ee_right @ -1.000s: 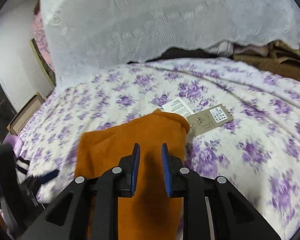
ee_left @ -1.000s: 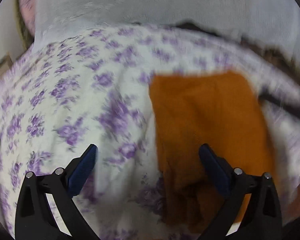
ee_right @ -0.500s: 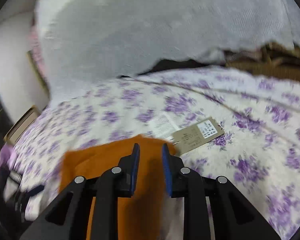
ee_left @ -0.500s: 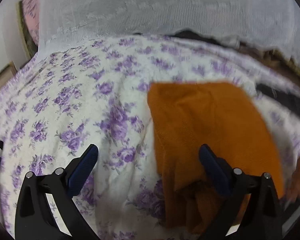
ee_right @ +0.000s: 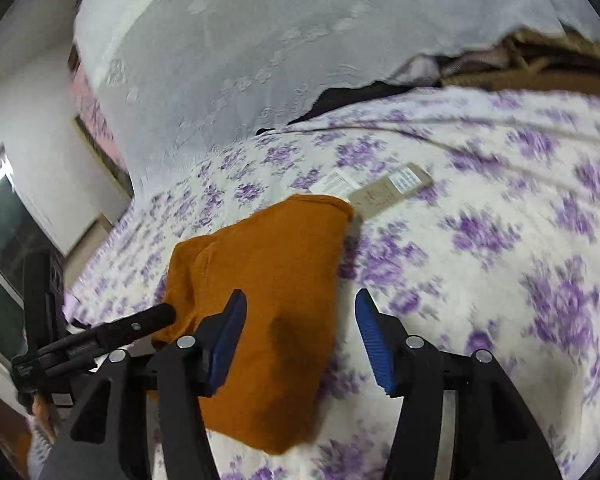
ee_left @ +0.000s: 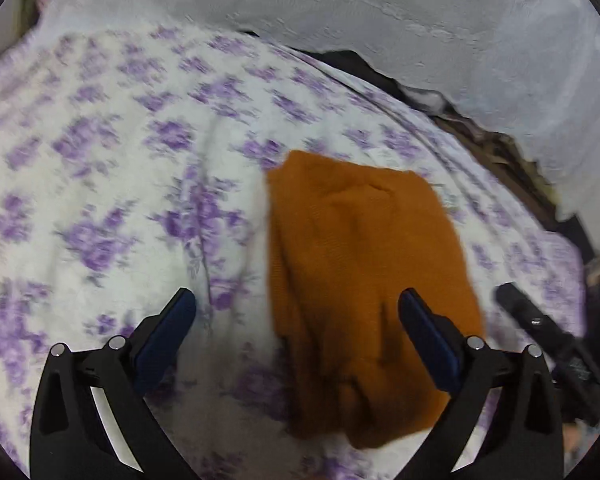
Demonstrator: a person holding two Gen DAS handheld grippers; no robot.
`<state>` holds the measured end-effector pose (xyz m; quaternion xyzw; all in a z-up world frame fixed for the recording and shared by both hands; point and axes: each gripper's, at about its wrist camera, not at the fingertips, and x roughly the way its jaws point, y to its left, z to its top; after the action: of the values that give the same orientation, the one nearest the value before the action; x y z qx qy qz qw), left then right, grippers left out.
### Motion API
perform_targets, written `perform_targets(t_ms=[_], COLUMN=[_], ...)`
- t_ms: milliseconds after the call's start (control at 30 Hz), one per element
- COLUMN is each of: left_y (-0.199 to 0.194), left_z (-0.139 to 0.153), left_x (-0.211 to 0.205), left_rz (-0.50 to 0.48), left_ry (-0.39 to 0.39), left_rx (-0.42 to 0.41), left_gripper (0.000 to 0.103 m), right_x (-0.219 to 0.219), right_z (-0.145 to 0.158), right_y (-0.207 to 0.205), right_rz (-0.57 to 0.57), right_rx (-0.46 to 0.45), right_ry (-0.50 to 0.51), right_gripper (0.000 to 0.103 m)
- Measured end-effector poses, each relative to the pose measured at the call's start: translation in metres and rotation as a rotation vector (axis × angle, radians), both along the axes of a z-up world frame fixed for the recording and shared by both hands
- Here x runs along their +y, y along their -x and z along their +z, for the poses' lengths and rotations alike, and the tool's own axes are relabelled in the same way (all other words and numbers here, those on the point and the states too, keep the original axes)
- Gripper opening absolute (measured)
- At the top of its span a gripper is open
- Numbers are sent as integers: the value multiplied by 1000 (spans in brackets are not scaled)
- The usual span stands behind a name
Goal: Fold small clothes
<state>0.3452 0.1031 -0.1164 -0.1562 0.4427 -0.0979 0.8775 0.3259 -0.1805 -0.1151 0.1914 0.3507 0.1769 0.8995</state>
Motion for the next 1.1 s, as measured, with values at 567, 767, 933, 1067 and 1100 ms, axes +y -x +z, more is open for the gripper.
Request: perform_targets(t_ms=[567,767,933,1067,1100], left_y=[-14,-32,-42,-39,-38], left_z=[-12,-24,-27,-26,-26], left_x=[-10,-27,-30,-28,-30], left_rz=[-157,-187,-222,-247,-249], left_ry=[251,175,238,284,276], left_rx=[74,96,106,92,89], left_gripper=[98,98,98,98,98], right_x=[-4,-2,2,12,14], right_z=[-32,-36,-46,-49,-49], right_y=[-15,-23,-48,-62,-63], right_rz=[83,85,93,108,114], right_rx=[151,168,204,202,197], right_ry=[-220,-232,-291,-291,-283], right_gripper=[57,57,56,57,57])
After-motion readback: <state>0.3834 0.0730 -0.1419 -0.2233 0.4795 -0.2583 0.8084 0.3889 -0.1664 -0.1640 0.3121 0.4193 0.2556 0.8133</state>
